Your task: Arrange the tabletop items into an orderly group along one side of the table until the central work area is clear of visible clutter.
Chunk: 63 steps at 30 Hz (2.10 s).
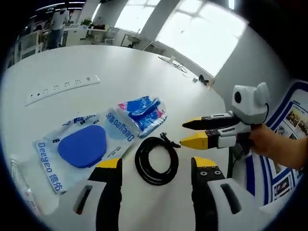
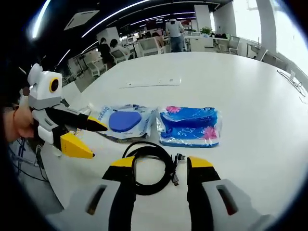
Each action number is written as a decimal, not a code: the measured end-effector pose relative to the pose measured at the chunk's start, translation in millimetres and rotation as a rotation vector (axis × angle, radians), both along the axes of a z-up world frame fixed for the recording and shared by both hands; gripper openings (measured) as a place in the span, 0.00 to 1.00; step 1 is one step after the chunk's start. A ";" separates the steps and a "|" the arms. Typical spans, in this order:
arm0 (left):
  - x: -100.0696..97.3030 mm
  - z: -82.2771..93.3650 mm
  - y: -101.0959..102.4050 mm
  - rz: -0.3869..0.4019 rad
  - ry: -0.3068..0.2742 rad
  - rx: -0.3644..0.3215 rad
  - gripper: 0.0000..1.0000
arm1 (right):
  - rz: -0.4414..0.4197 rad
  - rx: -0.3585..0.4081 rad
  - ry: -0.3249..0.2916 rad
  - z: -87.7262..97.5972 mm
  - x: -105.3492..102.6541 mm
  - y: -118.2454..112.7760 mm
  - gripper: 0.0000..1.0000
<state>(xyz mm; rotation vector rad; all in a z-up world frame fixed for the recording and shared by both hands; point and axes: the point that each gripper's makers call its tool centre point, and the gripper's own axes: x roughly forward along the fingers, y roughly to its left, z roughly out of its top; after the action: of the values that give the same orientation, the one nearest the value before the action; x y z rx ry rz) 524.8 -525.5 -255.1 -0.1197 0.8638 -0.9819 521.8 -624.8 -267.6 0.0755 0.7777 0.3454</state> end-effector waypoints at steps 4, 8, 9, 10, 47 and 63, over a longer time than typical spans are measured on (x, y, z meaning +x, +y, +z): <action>-0.2 7.4 7.6 0.013 -0.014 -0.008 0.62 | 0.013 -0.001 -0.007 5.1 0.4 3.2 0.43; -0.7 16.8 16.4 0.024 -0.031 -0.014 0.65 | 0.029 0.012 -0.017 13.0 -0.2 7.9 0.46; -0.8 18.4 18.1 0.025 -0.037 -0.014 0.66 | 0.031 0.013 -0.020 14.7 -0.2 8.4 0.47; -1.3 20.8 20.9 0.027 -0.040 -0.015 0.66 | 0.033 0.015 -0.027 17.6 0.1 9.3 0.47; -32.1 92.2 112.0 0.141 -0.153 -0.077 0.78 | 0.138 0.112 -0.109 87.5 -13.7 69.8 0.60; -45.0 113.5 164.9 0.207 -0.188 -0.083 0.79 | 0.216 0.108 -0.112 102.5 -17.3 106.9 0.60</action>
<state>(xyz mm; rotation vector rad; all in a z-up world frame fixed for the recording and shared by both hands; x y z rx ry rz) 479.8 -360.6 -141.6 -0.1810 0.6246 -0.8203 504.5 -518.0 -165.1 0.0734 0.6571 0.5922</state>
